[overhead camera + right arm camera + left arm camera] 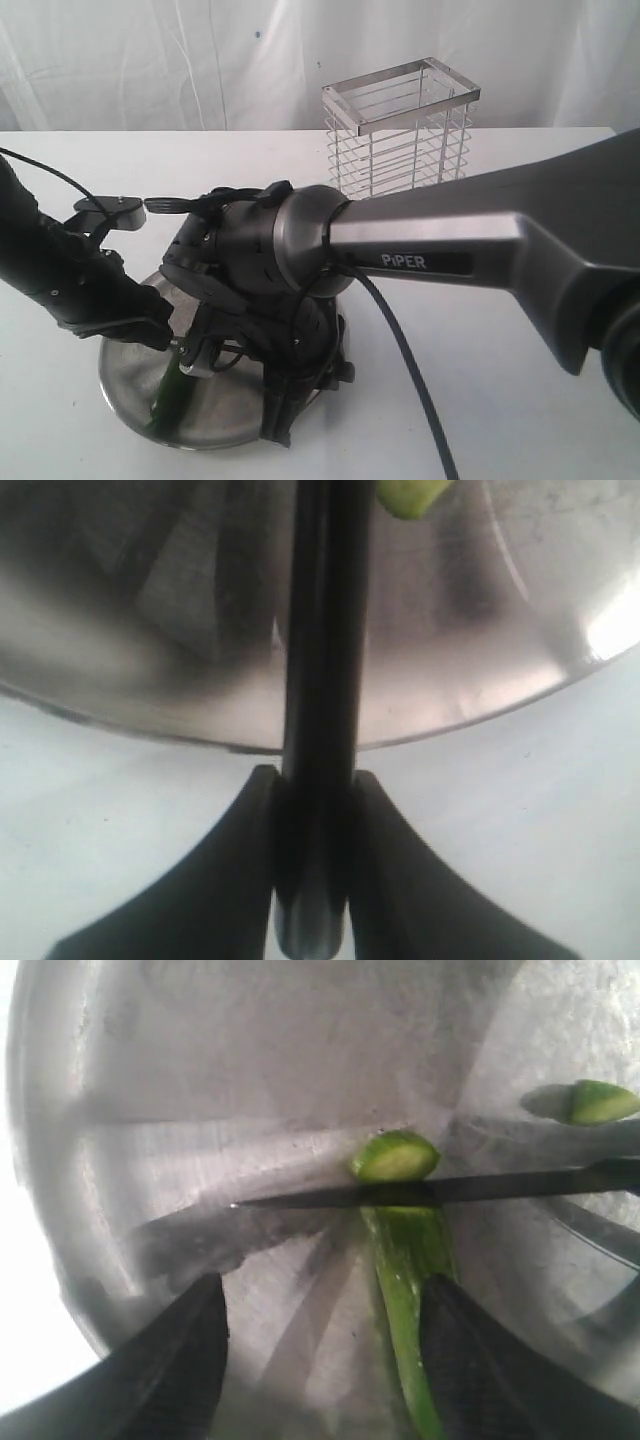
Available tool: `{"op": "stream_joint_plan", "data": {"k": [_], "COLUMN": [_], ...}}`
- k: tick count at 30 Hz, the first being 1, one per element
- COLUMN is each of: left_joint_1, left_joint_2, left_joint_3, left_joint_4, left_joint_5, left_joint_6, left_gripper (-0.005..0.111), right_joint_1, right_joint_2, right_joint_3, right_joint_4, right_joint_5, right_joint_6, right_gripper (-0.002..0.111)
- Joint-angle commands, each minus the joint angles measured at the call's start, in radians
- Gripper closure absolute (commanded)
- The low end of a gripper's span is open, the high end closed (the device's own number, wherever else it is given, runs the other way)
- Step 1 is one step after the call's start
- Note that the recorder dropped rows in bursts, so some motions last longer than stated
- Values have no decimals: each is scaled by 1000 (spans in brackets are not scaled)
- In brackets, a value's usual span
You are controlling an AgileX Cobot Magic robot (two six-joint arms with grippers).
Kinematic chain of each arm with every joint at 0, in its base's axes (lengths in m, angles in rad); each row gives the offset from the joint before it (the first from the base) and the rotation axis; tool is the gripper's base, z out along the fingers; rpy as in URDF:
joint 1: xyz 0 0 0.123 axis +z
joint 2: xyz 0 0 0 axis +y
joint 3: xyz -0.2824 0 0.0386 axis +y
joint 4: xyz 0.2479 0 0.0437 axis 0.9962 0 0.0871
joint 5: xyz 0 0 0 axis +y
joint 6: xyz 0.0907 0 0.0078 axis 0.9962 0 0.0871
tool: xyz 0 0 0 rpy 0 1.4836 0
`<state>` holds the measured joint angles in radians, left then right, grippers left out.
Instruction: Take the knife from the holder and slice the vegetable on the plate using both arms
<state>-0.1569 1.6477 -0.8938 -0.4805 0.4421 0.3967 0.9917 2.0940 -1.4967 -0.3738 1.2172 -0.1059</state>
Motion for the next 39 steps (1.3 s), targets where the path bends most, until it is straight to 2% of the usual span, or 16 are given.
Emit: {"op": "stream_joint_plan", "data": {"k": [1,5,8,11,18,26,39], "left_joint_1": [-6,-6,-8,-34,-44,-44,-44], "left_joint_2": [-34,-34,-34,-34,-34,-34,-34], "left_joint_3": [8,8,15,56,66,66,66], "left_joint_4": [0,-11,-36,-38,-36,-38,-47], "left_joint_5": [48,55,66,3,-29,-30,-31], "left_joint_6": [0,0,2,2,4,4,4], "left_gripper": [47,47,47,47,47,47,47], "right_joint_1": [-16,-16,-16,-16,-16,-16,-16], "right_joint_2": [-7,-7,-7,-7,-9,-48,-62], "right_joint_3": [-2,-2,-2,-2,113,113,113], "right_joint_4": [-50,-67,0,73,61,-19,-23], "right_joint_5": [4,4,4,4,4,4,4], "right_joint_6": [16,29,30,24,26,31,20], "right_gripper": [108,108,108,108,108,108,108]}}
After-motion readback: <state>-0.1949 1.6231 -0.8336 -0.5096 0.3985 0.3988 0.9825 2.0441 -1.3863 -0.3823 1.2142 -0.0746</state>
